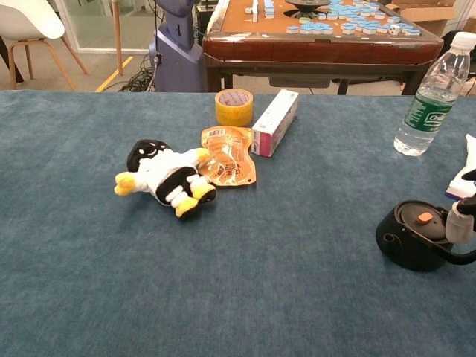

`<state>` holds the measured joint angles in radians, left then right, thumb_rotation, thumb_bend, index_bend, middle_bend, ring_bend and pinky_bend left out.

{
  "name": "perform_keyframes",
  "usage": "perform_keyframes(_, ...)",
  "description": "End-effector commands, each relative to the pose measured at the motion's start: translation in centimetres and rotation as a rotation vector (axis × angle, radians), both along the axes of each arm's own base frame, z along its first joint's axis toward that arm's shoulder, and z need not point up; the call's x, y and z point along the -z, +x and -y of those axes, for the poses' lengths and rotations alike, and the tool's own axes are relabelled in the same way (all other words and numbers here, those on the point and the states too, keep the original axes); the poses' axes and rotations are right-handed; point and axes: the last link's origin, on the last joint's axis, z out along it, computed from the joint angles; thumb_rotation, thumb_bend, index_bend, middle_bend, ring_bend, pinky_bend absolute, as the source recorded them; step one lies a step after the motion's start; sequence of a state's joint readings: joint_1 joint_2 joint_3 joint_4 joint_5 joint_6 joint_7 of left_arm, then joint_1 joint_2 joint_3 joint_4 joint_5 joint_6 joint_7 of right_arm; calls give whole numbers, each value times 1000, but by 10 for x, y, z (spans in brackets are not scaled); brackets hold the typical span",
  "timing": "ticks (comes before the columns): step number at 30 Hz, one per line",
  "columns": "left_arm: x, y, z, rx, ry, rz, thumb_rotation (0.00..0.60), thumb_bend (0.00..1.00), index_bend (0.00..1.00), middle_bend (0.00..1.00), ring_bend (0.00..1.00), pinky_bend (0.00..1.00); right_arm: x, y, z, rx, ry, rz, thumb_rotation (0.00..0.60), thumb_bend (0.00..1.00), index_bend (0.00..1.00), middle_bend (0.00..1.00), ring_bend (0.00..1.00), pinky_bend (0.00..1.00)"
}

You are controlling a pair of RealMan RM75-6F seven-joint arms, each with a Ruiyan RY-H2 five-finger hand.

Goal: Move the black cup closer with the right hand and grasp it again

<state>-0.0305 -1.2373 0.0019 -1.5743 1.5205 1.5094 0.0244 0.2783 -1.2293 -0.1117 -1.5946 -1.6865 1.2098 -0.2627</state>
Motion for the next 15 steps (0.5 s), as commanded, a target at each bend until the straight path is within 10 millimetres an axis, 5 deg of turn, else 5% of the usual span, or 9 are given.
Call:
perform_keyframes(1,0,0,0,0,1,0,600,270,199,166,210,43,2,0,0,2,8,0,600,0,432,433,346,81)
perform_keyframes(15,0,0,1,0,-1,1,600,270,199,166,210,43,8,-7,-3,26,43,-21,600,0,485,479,385,81)
